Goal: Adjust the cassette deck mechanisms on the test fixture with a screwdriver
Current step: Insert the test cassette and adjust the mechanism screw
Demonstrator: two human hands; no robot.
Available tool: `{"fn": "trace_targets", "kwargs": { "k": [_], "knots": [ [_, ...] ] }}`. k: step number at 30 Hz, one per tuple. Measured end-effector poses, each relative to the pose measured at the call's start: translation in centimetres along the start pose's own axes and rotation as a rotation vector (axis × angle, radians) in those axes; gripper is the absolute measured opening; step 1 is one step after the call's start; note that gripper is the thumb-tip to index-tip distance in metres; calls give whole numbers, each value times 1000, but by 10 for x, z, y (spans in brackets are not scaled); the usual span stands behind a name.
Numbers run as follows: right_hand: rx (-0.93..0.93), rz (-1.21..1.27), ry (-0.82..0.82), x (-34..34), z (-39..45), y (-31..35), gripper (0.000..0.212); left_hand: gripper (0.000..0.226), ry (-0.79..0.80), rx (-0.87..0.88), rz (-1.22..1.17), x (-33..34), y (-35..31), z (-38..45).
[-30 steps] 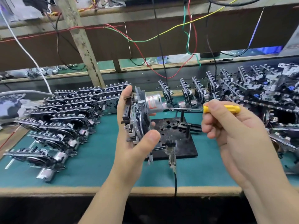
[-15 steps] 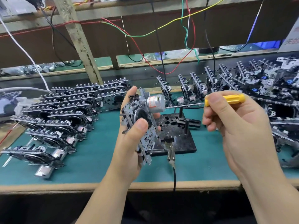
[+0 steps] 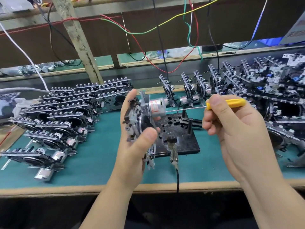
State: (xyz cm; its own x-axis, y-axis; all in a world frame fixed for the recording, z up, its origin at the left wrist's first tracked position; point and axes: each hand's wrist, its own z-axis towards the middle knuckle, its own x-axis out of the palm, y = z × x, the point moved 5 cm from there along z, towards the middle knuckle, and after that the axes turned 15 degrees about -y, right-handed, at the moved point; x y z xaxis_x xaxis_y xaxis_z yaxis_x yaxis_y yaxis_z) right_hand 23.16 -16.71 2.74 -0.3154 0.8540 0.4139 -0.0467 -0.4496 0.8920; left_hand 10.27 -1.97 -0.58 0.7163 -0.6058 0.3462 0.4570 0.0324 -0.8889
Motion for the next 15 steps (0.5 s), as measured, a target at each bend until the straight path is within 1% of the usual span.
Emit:
{"fn": "trace_targets", "kwargs": {
  "k": [1, 2, 5, 6, 9, 11, 12, 15],
  "knots": [
    [-18, -8, 15, 0, 1, 2, 17, 100, 1, -68, -36, 0, 1, 1],
    [-29, -15, 27, 0, 1, 4, 17, 99, 12, -97, -56, 0, 3, 1],
    [-28, -35, 31, 0, 1, 4, 21, 91, 27, -61, -42, -1, 6, 0],
    [-18, -40, 20, 0, 0, 2, 25, 93, 6, -39, -11, -3, 7, -1],
    [17, -45, -19, 0, -4, -4, 28, 115, -57, -55, 72, -6, 12, -4],
    [38, -36, -26, 0, -5, -5, 27, 119, -56, -69, 71, -7, 12, -4],
    [45, -29, -19, 0, -4, -5, 25, 116, -40, -64, 53, -7, 11, -4],
    [26, -13, 23, 0, -1, -3, 22, 96, 8, -47, -29, -3, 5, -2]
  ]
}}
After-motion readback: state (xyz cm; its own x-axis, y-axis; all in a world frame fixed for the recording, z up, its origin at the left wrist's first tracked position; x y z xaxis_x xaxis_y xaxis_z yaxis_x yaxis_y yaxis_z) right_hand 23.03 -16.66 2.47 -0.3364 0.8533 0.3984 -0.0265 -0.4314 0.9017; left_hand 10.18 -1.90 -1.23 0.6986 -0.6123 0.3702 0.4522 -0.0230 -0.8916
